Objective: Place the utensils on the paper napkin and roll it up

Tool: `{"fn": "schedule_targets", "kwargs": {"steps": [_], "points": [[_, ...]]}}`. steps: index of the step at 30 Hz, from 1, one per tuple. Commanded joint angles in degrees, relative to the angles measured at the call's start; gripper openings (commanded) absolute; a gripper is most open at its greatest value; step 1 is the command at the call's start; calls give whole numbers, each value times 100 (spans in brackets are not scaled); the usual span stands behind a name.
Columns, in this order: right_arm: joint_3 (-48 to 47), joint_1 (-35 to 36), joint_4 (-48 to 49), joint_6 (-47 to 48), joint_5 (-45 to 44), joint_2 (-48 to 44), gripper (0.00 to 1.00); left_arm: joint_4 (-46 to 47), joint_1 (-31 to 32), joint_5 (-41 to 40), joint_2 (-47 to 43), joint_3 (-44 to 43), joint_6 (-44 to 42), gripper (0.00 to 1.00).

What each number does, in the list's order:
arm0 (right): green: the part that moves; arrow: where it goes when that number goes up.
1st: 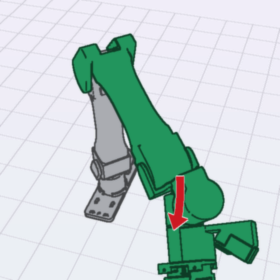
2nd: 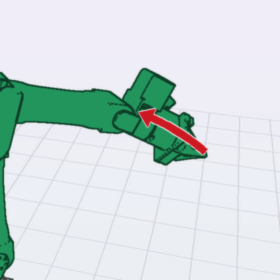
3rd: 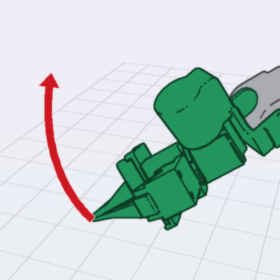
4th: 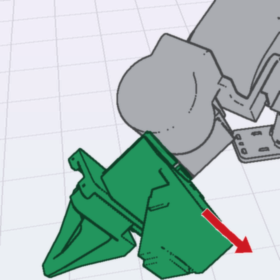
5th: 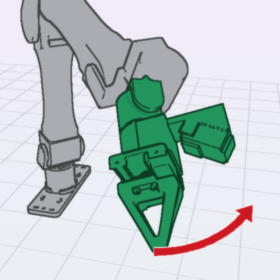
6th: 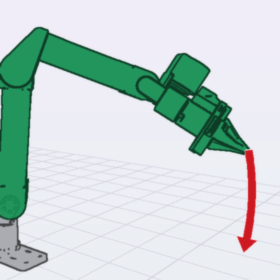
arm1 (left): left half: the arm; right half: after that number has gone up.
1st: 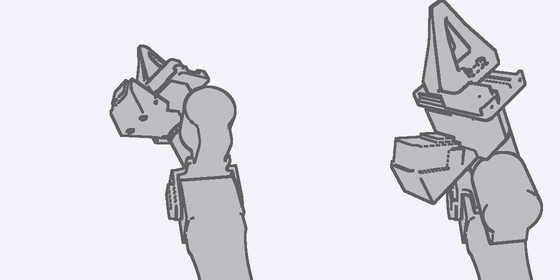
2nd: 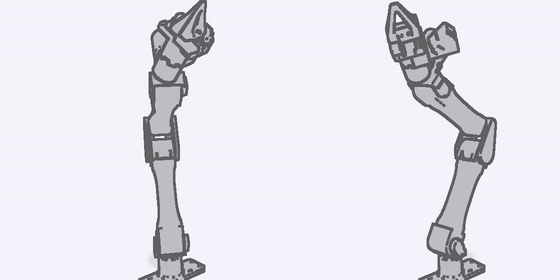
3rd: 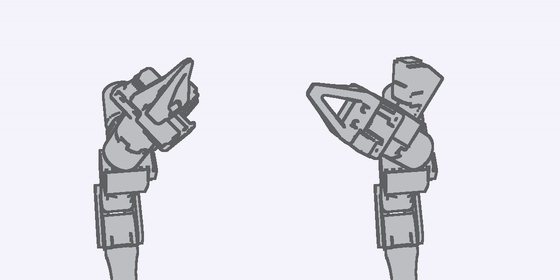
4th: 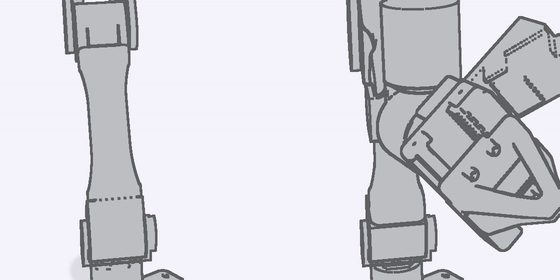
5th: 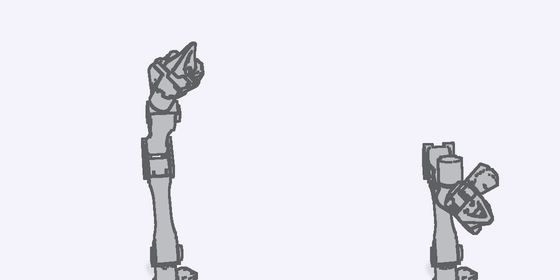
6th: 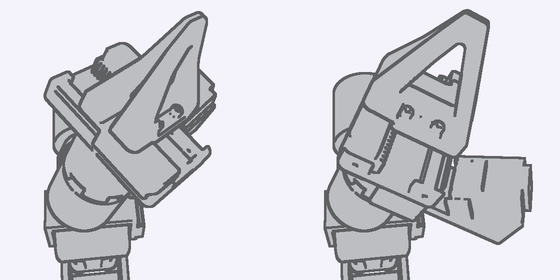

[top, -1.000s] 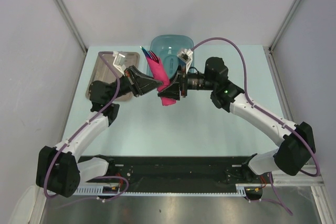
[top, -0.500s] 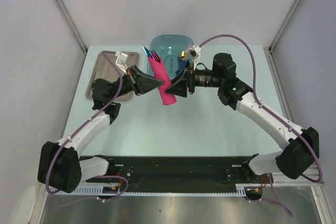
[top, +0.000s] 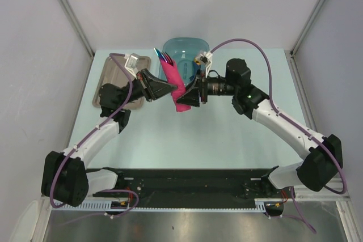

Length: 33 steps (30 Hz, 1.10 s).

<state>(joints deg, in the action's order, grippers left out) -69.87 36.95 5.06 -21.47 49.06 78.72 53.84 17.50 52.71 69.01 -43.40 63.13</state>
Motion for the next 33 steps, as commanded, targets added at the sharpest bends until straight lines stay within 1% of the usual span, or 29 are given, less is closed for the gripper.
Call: {"fn": "schedule_targets", "kwargs": {"steps": [1,2,4,5,6,8,9,10,11,12,13,16,17,18,22,28,32,33], "points": [[-45,76,478,-199,122,100,44,416,-9,-94,-28,-283,85,0],[-71,67,496,-225,130,135,33,425,-9,-94,-37,-266,85,0],[-141,76,548,-287,157,170,18,425,-9,-94,-37,-257,76,0],[-150,76,549,-296,157,205,5,416,-9,-111,-37,-248,76,0],[-168,67,575,-331,165,214,0,425,-9,-129,-37,-239,85,0],[-168,67,715,-471,131,223,0,329,-27,-155,-46,-231,50,1],[-168,49,785,-550,139,232,0,294,-44,-156,-72,-213,41,5],[-220,41,890,-603,148,223,0,232,-62,-156,-90,-187,41,21],[-247,32,926,-699,139,249,0,171,-106,-164,-116,-117,15,32],[-264,23,953,-752,139,258,0,101,-123,-190,-168,-90,6,39],[-273,-12,1066,-814,139,258,0,-13,-150,-217,-195,-46,-20,50],[-282,-100,1277,-1078,148,302,0,-233,-220,-296,-265,50,-99,62],[-282,-109,1322,-1139,139,311,0,-312,-238,-322,-266,51,-143,68],[-273,-135,1366,-1235,139,337,0,-391,-247,-366,-266,59,-170,71],[-264,-188,1611,-1473,131,372,0,-480,-247,-445,-205,59,-179,74],[-247,-232,1779,-1641,165,442,0,-445,-186,-621,-46,-63,-73,74],[-264,-232,1823,-1658,183,469,0,-226,-54,-630,147,-222,32,69],[-264,-241,1806,-1641,174,478,0,-199,-19,-621,156,-248,32,64]]}}
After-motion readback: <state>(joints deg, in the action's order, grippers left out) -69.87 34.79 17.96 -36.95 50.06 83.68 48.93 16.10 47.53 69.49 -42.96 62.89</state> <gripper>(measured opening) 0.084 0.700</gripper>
